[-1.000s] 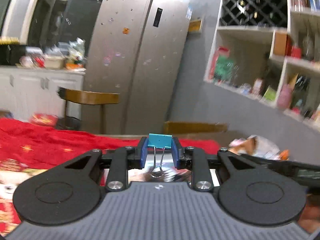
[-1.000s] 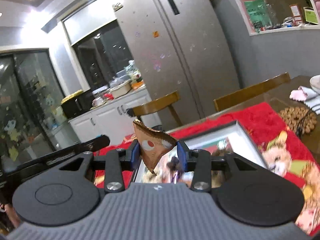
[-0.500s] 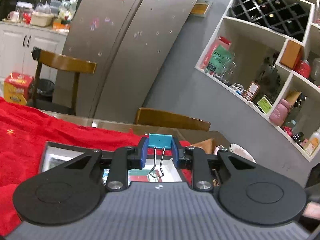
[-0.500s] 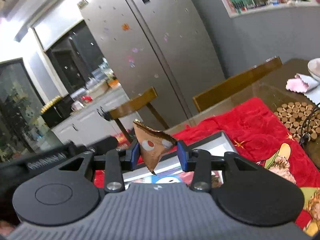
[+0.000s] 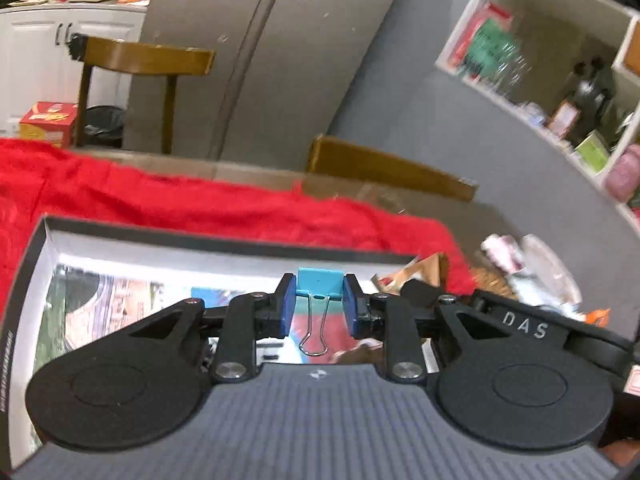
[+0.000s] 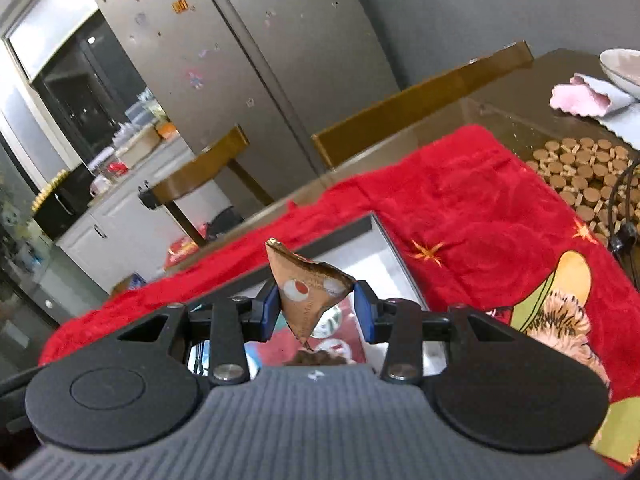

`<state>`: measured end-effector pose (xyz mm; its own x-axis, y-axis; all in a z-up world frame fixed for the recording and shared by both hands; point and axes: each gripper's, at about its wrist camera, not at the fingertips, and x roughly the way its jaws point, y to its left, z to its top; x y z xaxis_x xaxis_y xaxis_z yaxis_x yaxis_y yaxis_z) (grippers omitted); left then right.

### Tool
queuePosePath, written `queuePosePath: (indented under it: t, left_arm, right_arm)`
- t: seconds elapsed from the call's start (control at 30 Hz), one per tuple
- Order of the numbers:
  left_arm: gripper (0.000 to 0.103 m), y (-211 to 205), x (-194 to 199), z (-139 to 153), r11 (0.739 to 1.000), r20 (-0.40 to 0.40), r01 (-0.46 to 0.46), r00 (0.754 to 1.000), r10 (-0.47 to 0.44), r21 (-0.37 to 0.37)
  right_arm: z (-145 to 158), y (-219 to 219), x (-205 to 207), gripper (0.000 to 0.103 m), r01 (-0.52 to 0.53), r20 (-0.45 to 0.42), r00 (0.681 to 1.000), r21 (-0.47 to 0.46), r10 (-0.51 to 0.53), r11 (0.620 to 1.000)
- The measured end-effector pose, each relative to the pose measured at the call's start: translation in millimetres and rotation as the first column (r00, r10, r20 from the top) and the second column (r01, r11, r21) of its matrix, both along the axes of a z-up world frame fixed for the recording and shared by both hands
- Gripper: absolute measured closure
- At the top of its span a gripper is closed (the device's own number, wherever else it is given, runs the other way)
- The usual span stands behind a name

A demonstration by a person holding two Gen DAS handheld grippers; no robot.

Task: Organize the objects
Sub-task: 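Lift the blue clip and paper triangle and carry both over the black box, then lower the clip and paper triangle into the box and open both grippers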

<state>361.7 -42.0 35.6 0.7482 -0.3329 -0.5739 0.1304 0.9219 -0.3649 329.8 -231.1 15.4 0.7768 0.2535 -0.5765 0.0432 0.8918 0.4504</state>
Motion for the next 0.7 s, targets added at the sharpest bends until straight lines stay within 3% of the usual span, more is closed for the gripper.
queuePosePath:
  t: [0.33, 0.7]
  left_arm:
    - [0.074, -8.6, 2.5, -16.7, 0.997, -0.042, -0.030, 0.999, 0.033, 0.067]
    - [0.074, -6.0, 3.1, -18.0, 0.996, -0.063, -0.039, 0.997, 0.043, 0.075]
  right_arm:
    - [-4.8, 5.3, 7.3, 0.060, -0.016, -0.002, 1.000, -0.033, 0.016, 0.999]
    - [-4.8, 11.4, 6.2, 0.059, -0.019, -0.004, 1.000, -0.090, 0.019, 0.996]
